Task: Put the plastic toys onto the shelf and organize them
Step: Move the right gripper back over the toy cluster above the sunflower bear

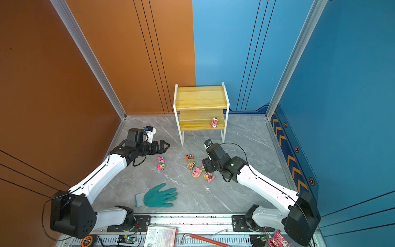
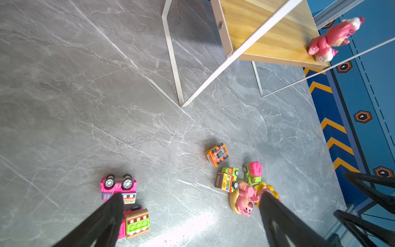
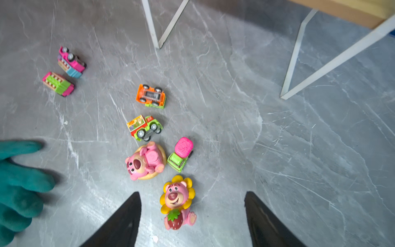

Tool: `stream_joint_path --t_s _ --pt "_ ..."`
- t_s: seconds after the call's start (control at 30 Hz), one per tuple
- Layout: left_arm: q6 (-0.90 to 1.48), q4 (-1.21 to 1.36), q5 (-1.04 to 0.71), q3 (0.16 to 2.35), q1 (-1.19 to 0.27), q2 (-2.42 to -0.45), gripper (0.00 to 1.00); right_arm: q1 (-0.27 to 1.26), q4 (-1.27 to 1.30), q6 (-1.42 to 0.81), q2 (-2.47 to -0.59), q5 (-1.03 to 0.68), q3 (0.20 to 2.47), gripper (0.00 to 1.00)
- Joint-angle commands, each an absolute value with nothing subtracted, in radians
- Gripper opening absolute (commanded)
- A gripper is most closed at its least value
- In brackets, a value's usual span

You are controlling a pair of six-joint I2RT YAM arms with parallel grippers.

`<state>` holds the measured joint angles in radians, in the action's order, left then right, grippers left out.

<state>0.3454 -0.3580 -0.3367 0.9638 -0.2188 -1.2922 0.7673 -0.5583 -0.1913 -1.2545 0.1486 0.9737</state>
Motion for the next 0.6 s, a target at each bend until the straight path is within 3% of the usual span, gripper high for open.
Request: stream_joint_path --t_s 0.0,0.57 --pt "0.304 -0.398 -0.312 0.975 -0.226 -1.274 1.00 0.788 -0.766 -0.132 -1.328 0.120 1.029 0.81" --pt "0.288 -0.406 -0.325 0.980 -0.244 -1.272 0.99 0.819 -0.973 0.076 -1.692 0.033 1.246 0.93"
